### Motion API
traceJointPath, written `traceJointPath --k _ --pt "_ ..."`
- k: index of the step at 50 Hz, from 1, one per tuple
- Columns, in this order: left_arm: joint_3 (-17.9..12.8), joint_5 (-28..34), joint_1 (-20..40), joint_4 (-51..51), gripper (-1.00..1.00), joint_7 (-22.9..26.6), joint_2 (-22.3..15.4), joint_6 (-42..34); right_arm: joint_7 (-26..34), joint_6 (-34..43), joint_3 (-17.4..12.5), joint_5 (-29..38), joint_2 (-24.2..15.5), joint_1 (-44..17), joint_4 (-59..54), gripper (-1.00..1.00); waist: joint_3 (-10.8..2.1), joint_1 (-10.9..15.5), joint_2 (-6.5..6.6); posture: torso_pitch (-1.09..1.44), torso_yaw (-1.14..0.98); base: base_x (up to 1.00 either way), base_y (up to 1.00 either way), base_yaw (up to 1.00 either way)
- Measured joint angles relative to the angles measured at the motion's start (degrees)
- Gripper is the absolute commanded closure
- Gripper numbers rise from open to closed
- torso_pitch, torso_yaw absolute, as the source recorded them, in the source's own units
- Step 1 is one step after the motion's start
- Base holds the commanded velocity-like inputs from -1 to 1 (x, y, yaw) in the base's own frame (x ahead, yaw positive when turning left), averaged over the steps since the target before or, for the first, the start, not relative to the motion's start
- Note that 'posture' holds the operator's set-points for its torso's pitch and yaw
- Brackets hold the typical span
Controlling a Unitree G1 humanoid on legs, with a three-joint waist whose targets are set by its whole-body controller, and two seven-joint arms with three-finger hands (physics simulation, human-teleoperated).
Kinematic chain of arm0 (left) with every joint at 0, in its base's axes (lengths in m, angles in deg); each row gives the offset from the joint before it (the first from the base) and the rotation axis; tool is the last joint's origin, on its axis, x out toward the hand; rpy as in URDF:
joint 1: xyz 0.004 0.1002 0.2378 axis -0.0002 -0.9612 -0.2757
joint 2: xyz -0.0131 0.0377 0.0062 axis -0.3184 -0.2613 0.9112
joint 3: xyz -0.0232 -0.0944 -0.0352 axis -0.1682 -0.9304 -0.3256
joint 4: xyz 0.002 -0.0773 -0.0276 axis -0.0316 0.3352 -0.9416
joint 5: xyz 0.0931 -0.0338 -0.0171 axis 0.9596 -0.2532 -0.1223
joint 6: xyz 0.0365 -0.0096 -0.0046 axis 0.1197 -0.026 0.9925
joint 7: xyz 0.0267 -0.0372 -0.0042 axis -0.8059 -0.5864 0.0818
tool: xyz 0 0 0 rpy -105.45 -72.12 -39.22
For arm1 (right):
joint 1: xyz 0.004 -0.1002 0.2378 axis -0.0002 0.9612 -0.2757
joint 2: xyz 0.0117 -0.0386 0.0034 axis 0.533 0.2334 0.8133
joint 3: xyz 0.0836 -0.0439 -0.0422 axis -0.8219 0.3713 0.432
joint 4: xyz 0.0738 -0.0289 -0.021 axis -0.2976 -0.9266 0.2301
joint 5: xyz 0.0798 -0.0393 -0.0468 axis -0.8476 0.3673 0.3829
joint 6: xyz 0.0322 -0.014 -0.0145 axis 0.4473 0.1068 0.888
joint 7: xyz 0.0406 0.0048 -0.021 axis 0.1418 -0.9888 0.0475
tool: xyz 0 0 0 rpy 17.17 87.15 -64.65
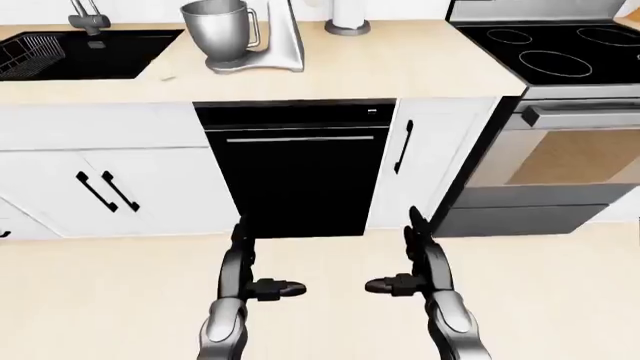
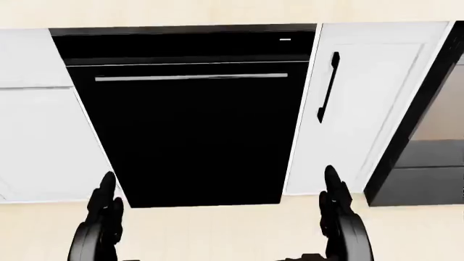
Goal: Place the cheese in the stand mixer bowl.
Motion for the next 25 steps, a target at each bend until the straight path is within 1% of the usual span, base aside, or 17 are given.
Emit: traceJointPath --k 1,3,5,7,8,13,17,23,25 --pt "0.1 0.0 -0.3 -1.7 -1.00 0.1 -0.1 -0.2 -0.1 0.8 0.2 0.2 -0.2 0.7 2.6 -1.00 -0.55 0.0 -0.19 0.00 0.00 0.00 0.00 0.00" --pt "-0.2 0.3 0.2 -5.8 -1.00 0.1 -0.4 0.7 -0.5 1.9 0.0 0.9 -0.4 1.2 9.3 -1.00 -3.24 0.3 -0.23 0.00 0.00 0.00 0.00 0.00" --pt "-0.4 0.4 0.5 -6.5 -1.00 0.1 -0.3 1.7 -1.2 2.2 -0.4 1.7 -0.2 1.4 12.0 -1.00 -2.30 0.5 -0.62 0.00 0.00 0.00 0.00 0.00" --pt "-0.4 0.5 -0.2 -6.3 -1.00 0.1 -0.3 1.3 -1.7 3.1 -0.4 2.3 -0.1 2.3 13.7 -1.00 -3.11 0.5 -0.61 0.00 0.00 0.00 0.00 0.00" --pt "-0.4 0.6 -0.3 -6.3 -1.00 0.1 -0.3 0.8 -1.8 3.6 -0.5 2.5 -0.1 2.4 14.1 -1.00 -3.22 0.4 -0.58 0.00 0.00 0.00 0.00 0.00" --pt "-0.3 0.9 -0.6 -7.2 -1.00 0.2 -0.3 -1.0 -2.0 5.0 -0.5 3.4 -0.1 2.3 14.3 -1.00 -3.28 0.5 -0.39 0.00 0.00 0.00 0.00 0.00" --pt "-0.5 1.2 -0.3 -8.1 -1.00 0.1 -0.3 -1.4 -1.8 7.3 -0.6 4.4 -0.5 2.0 17.7 -1.00 -3.58 0.5 -0.26 0.00 0.00 0.00 0.00 0.00" --pt "-1.1 1.2 0.0 -12.2 -1.00 0.1 -0.6 -3.9 -1.7 10.2 -1.8 6.0 -0.8 1.0 23.3 -1.00 -4.16 0.5 -0.41 0.00 0.00 0.00 0.00 0.00" --pt "-1.6 1.0 0.5 -14.5 -1.00 0.1 -0.8 -5.9 -1.7 11.0 -1.9 6.9 -1.0 0.7 24.0 -1.00 -4.16 0.5 -0.48 0.00 0.00 0.00 0.00 0.00"
